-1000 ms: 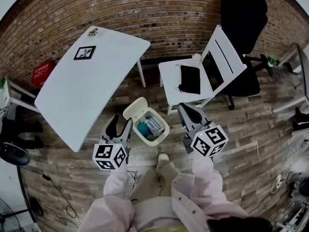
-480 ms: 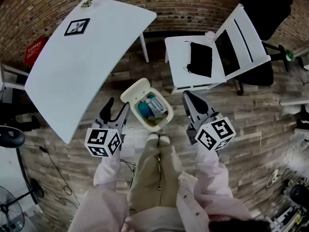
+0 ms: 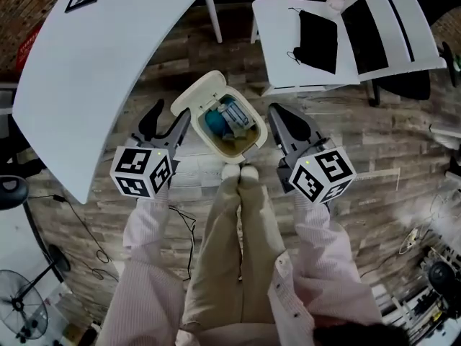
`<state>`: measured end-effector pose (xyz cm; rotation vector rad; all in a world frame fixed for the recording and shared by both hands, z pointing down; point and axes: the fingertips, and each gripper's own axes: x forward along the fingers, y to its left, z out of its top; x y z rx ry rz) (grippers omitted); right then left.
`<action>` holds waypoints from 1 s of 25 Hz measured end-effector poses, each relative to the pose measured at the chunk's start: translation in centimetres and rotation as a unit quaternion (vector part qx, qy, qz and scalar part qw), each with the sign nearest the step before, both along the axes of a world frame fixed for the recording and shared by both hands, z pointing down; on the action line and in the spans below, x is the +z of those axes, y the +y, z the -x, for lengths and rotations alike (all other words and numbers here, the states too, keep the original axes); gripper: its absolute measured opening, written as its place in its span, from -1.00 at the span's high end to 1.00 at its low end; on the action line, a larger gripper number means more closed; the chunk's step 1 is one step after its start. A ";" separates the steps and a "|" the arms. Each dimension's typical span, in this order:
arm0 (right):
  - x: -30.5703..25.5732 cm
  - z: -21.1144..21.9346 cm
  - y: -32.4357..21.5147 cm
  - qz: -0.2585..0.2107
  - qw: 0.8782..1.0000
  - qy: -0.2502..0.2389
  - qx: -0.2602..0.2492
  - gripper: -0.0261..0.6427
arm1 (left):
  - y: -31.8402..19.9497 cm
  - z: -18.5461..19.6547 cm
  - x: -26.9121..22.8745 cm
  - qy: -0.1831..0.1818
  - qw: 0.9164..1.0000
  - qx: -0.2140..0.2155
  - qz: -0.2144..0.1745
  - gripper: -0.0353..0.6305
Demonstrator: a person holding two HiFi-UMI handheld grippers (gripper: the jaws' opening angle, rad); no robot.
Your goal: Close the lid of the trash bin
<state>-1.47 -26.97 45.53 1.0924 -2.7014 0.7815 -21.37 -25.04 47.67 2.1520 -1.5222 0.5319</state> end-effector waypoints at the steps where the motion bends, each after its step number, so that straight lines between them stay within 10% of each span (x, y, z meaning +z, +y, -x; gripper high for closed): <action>1: 0.6 0.2 0.2 0.004 1.000 0.003 -0.003 0.91 | -0.3 0.0 0.8 0.001 1.000 0.003 0.005 0.13; 25: 8.9 0.1 3.0 0.073 0.997 0.011 -0.004 0.91 | -3.0 -0.7 11.6 -0.087 0.985 0.107 0.102 0.10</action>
